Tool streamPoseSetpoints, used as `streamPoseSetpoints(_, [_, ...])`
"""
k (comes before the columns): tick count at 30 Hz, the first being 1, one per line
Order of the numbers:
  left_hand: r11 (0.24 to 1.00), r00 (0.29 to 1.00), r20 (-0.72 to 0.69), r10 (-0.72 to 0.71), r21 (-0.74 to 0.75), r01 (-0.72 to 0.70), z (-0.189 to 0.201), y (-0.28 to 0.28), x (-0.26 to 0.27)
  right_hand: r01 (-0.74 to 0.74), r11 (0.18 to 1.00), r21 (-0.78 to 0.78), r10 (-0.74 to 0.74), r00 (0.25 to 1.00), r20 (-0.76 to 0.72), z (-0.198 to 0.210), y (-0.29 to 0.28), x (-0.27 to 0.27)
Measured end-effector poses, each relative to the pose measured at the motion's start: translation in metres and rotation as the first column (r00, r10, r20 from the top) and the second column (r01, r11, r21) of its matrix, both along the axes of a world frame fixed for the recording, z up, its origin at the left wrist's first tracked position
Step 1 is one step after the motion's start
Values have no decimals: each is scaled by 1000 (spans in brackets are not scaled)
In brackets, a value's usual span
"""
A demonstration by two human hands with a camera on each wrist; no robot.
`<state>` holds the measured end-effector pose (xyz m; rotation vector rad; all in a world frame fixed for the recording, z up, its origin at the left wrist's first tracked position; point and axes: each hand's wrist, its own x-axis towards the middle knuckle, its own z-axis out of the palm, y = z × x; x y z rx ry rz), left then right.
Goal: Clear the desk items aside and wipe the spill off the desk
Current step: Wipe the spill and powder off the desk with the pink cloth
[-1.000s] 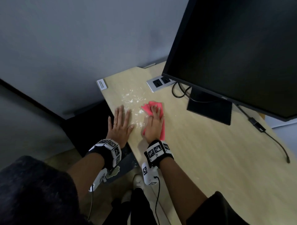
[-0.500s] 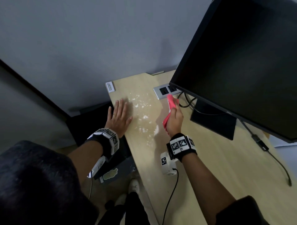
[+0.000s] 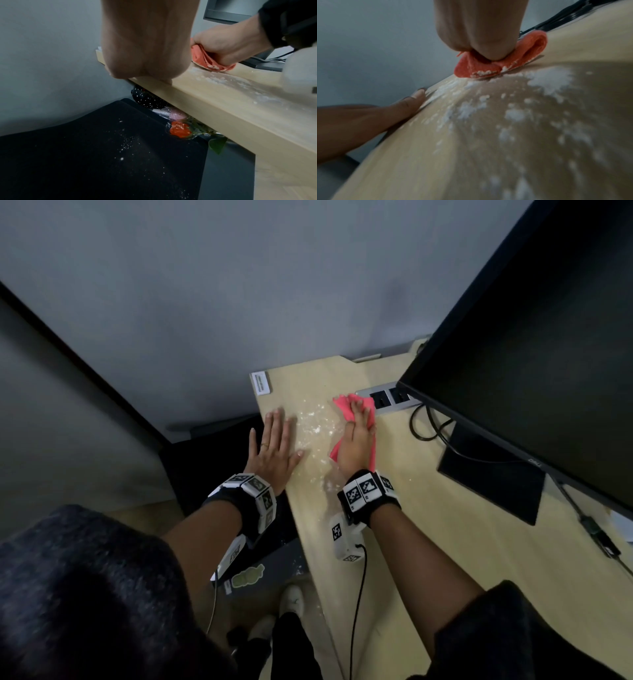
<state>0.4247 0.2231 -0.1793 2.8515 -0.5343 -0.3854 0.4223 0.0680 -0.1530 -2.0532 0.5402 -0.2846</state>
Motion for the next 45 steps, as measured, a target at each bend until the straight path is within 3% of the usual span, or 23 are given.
streamPoseSetpoints(7, [997, 1000, -12, 3, -79, -4, -1, 2, -1, -266, 964, 28, 264, 963, 59, -15, 12, 39])
streamPoseSetpoints(11, [997, 999, -18, -35, -76, 33, -3, 6, 1, -316, 944, 92, 314, 949, 33, -16, 15, 41])
streamPoseSetpoints(13, [993, 999, -16, -37, -117, 35, -2, 9, 1, -364, 920, 143, 368, 930, -2, -18, 15, 36])
streamPoseSetpoints(17, [931, 995, -96, -20, -365, -17, 5, 17, 3, -444, 860, 253, 467, 884, -36, -7, 17, 14])
streamPoseSetpoints(22, [909, 993, -115, 36, -409, -80, 20, 21, 12, -515, 793, 326, 562, 825, -61, 12, 19, -24])
streamPoseSetpoints(24, [914, 994, -106, 34, -399, -74, 27, 19, 14, -503, 770, 393, 563, 825, -48, 17, 11, -38])
streamPoseSetpoints(29, [926, 988, -141, 62, -360, -110, 29, 19, 17, -293, 772, 564, 389, 920, -55, 42, -29, -51])
streamPoseSetpoints(34, [932, 975, -211, 66, -337, -136, 19, 20, 15, -203, 865, 459, 228, 974, -1, 50, -70, -30])
streamPoseSetpoints(37, [948, 975, -215, 49, -298, -114, 17, 20, 13, -271, 860, 432, 318, 947, -40, 32, -52, -21])
streamPoseSetpoints(40, [959, 978, -204, 40, -267, -94, 17, 21, 14, -425, 897, 120, 434, 898, -67, 10, -27, -22])
streamPoseSetpoints(45, [975, 973, -232, 19, -211, -69, 20, 19, 13, -528, 840, 127, 537, 842, -54, 12, -11, -43])
